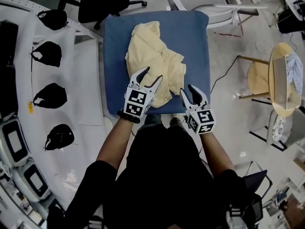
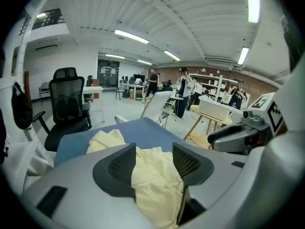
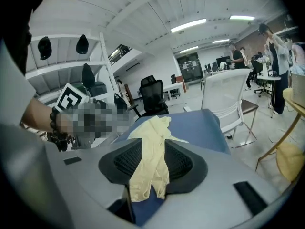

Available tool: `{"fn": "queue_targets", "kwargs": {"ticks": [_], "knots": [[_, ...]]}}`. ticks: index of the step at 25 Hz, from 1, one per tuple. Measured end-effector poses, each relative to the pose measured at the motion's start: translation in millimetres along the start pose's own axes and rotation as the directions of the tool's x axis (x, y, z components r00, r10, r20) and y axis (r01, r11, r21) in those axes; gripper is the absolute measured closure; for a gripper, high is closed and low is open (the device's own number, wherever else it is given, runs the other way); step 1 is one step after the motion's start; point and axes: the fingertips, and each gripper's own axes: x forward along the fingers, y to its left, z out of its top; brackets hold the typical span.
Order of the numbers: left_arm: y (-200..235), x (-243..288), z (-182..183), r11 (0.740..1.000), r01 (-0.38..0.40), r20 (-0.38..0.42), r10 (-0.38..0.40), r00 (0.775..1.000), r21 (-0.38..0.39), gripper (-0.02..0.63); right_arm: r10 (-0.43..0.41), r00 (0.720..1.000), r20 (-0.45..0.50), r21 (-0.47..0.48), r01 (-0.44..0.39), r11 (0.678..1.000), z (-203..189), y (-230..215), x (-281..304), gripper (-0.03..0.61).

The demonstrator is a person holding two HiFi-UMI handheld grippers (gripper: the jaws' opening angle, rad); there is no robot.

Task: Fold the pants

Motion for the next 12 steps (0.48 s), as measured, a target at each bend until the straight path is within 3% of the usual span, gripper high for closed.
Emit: {"fn": "queue_targets", "kwargs": {"ticks": [5, 12], "knots": [[1.1, 40.4, -30.6, 0.996, 0.081, -0.145, -0.075, 0.987, 0.033, 0.360, -0.033, 0.996, -0.079, 0.068, 0.038, 0.997, -39.1, -1.7, 24.2, 0.431], [-6.5, 87.1, -50.4, 0.986, 0.140, -0.276, -0.111, 0.955, 0.086, 0.376, -0.034, 0.977, -0.211, 0.128, 0.062, 0.990, -98.7, 3.7, 51.2, 0.439]]}}
